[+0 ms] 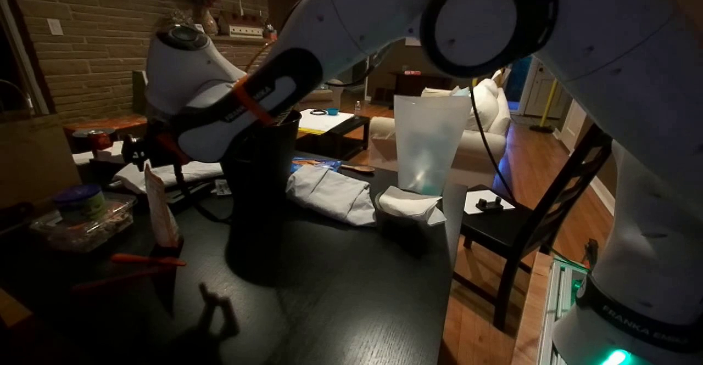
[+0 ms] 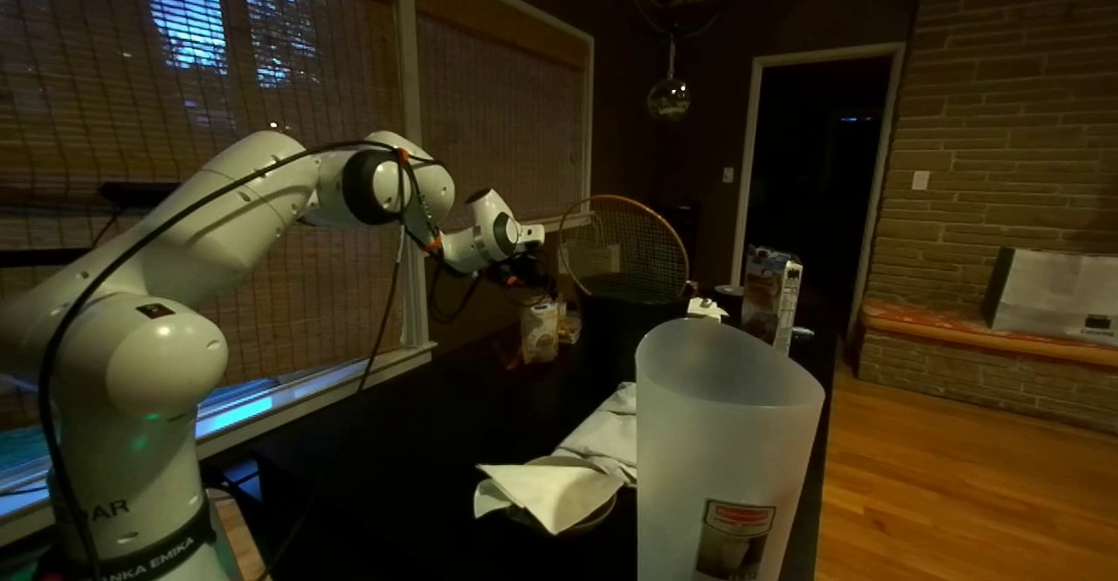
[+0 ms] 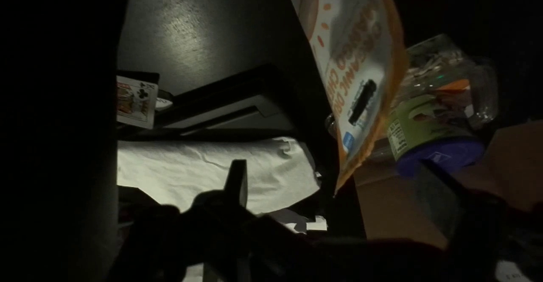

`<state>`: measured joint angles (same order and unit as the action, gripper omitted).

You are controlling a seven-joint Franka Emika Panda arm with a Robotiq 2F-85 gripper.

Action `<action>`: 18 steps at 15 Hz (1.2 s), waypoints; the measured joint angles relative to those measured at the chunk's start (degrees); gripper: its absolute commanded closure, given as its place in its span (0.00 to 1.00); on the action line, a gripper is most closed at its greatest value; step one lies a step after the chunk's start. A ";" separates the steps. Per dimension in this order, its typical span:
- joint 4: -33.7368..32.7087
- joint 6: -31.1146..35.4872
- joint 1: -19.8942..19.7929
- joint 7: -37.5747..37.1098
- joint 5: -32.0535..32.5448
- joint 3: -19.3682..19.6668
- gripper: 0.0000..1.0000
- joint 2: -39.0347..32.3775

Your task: Put the pack in the container

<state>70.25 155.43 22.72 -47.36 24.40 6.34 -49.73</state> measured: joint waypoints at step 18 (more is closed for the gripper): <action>-14.20 -0.45 0.43 -2.20 -10.15 -0.34 1.00 -9.39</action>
<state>56.05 154.97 23.15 -49.55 14.24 6.01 -59.12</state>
